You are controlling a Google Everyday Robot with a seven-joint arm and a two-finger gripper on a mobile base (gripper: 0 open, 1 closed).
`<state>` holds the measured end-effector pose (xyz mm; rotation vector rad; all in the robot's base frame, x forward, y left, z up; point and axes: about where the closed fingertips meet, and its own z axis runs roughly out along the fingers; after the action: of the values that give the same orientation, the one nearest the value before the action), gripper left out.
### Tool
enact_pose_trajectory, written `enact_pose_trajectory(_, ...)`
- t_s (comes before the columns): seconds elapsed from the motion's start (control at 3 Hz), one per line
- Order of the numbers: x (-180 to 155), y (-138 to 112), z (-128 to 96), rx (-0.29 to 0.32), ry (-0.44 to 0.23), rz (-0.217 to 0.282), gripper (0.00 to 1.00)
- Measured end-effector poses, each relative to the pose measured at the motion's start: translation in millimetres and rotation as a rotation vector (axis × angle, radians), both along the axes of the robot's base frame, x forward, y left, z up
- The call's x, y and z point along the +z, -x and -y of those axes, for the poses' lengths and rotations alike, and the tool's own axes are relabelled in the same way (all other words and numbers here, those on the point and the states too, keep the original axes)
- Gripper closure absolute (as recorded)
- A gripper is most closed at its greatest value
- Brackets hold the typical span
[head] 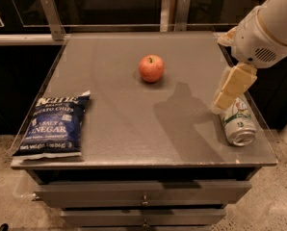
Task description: Open bottom drawer
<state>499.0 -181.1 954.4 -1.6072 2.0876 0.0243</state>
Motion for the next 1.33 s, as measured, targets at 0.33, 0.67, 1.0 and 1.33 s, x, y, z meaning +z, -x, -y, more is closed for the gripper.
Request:
enact_pose_trajectory(0.33,-17.1,-29.2,-23.0,0.031,-0.079,-0.004,0.0)
enact_pose_trajectory(0.67,-26.3,-55.0,-46.0,0.064,-0.154,-0.008,0.0)
enact_pose_trajectory(1.0,-31.6,-80.6,-63.7,0.082,-0.213,0.003,0.0)
enact_pose_trajectory(1.33,-39.3,-106.7,-78.9,0.092,-0.265,0.006,0.0)
